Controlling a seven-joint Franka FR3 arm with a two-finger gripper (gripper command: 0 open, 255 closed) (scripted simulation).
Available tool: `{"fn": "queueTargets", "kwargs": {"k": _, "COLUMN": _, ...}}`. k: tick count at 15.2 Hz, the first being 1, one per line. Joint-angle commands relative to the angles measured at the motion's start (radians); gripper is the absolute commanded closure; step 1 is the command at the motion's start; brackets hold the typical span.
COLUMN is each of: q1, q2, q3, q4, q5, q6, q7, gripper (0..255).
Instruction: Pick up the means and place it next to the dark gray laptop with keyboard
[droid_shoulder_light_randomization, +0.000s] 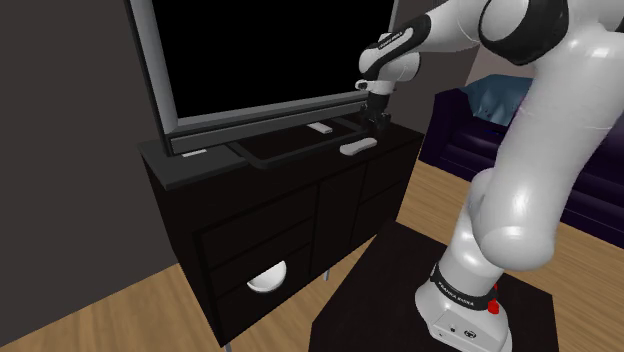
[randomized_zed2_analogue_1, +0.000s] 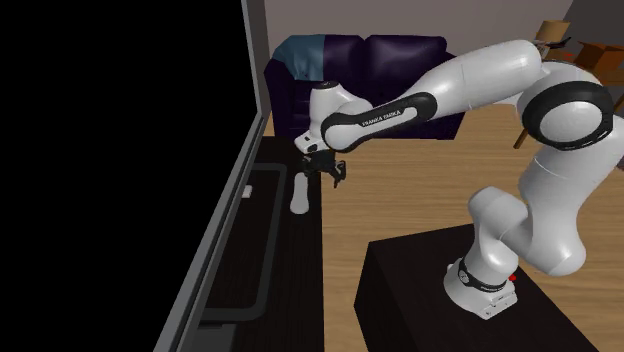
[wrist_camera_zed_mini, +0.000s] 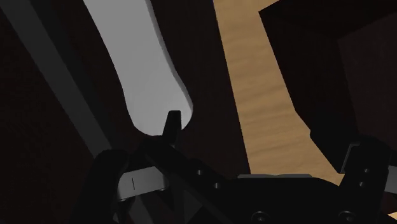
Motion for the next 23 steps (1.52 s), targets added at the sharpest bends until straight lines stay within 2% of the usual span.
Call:
{"fn": "queueTargets", "kwargs": {"k": 1, "q1": -0.021, "q2": 0.126, "q3": -0.015, "q4": 0.070, "q5": 0.108, "q6": 0.007, "q7": -0.144, "gripper": 0}}
{"fn": "queueTargets", "kwargs": {"k": 4, "q1": -0.102, "q2": 0.292, "q3": 0.026, "q4": 0.189, "q5": 0.235, "q6": -0.006, "q7": -0.306, "gripper": 0}}
{"fn": "queueTargets", "kwargs": {"k": 7, "q1": -0.196, "q2": 0.433, "q3": 0.088, "q4": 0.323, "q5": 0.318, "q6": -0.029, "q7": -0.423, "gripper": 0}}
{"fn": "queueTargets", "kwargs": {"k": 15, "q1": -0.217, "q2": 0.482, "q3": 0.120, "q4": 0.284, "q5": 0.360, "q6": 0.048, "q7": -0.450, "gripper": 0}}
{"fn": "queueTargets", "kwargs": {"k": 23, "q1": -0.217, "q2": 0.482, "q3": 0.119, "q4": 0.284, "q5": 0.360, "q6": 0.048, "q7": -0.449, "gripper": 0}}
